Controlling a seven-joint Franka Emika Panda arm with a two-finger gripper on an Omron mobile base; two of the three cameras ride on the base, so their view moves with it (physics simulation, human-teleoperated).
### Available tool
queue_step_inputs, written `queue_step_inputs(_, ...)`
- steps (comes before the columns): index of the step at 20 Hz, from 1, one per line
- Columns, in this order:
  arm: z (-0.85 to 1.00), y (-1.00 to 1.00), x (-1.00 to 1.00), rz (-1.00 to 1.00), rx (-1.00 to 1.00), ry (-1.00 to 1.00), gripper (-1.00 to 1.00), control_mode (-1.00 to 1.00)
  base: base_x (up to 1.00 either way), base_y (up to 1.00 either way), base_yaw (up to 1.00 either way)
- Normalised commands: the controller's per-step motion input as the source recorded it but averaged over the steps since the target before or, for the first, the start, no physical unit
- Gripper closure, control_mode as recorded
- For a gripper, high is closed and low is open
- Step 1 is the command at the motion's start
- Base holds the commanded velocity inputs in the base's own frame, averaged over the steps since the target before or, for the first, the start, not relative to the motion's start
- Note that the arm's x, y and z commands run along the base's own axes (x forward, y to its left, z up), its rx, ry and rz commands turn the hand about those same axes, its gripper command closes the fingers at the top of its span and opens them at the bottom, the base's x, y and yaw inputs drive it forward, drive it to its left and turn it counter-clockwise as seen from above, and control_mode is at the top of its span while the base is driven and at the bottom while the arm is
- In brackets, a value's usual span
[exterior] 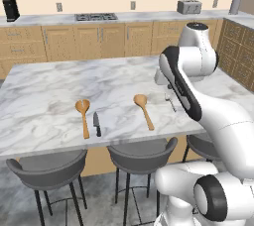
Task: Pick up the metallic utensils from the counter and place them in the open drawer. Make sure not to pick up any wooden utensils.
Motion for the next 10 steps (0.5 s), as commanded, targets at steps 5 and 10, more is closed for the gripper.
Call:
queue_step_inputs(5,-0.32,0.15,-0.11,0.00,-0.04,0.07,-1.00,-1.00,0.00,0.00,0.00)
queue_step_inputs(10,-0.15,0.37,0.05,0.00,-0.02,0.05,-1.00,-1.00,0.00,0.00,0.00)
